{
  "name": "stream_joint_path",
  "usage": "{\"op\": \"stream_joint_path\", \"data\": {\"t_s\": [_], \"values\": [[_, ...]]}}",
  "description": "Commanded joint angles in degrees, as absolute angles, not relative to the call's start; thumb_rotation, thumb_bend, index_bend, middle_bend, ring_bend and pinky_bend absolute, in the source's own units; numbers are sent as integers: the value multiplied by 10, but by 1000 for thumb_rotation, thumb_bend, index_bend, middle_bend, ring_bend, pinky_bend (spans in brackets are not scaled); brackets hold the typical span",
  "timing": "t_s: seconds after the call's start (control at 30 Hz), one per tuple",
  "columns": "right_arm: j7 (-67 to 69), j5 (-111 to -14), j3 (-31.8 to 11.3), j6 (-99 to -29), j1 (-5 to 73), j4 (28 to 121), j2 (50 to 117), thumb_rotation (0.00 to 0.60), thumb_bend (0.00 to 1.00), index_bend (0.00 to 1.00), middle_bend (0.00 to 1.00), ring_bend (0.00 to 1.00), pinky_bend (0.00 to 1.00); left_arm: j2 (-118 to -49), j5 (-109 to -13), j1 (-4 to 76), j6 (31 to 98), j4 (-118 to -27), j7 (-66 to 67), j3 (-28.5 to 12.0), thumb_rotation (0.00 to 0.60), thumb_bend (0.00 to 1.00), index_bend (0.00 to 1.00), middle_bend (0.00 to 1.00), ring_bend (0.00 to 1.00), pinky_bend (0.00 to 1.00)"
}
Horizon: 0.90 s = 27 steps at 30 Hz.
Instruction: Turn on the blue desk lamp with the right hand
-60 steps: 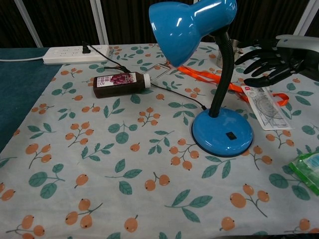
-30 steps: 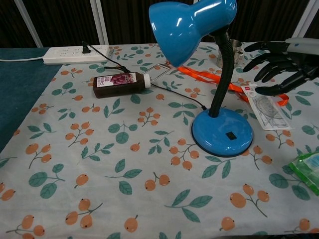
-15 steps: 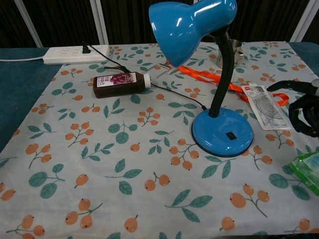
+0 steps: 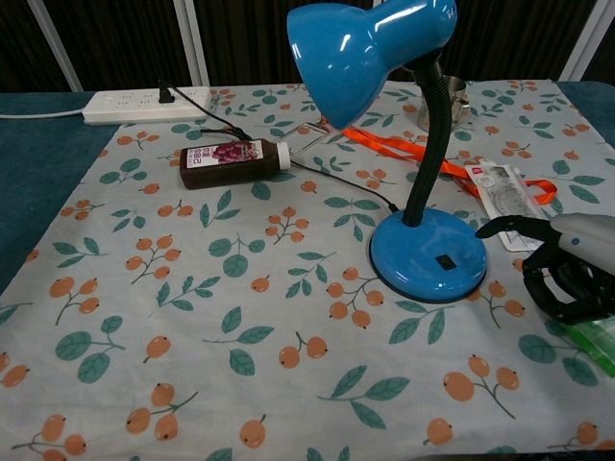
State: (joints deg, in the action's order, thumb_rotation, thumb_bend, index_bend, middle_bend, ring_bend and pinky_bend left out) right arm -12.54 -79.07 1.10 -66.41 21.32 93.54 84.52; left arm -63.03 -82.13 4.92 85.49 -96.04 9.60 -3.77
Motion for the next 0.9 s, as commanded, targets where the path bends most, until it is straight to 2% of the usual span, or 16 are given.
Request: {"op": "stream_joint_path", "data": {"t_s": [0.03,0.9], "values": [[-134,-792,11,-660,216,933,854,600,607,192,697,770,726,-630,-821,50,854,-960,96,-38,600,371,69,42,67,0],[-156,-766,-3,-632,225,918,879,600,602,197,696,770,726,-630,-819,49,854,-961,96,-38,600,371,69,42,67,0]]}}
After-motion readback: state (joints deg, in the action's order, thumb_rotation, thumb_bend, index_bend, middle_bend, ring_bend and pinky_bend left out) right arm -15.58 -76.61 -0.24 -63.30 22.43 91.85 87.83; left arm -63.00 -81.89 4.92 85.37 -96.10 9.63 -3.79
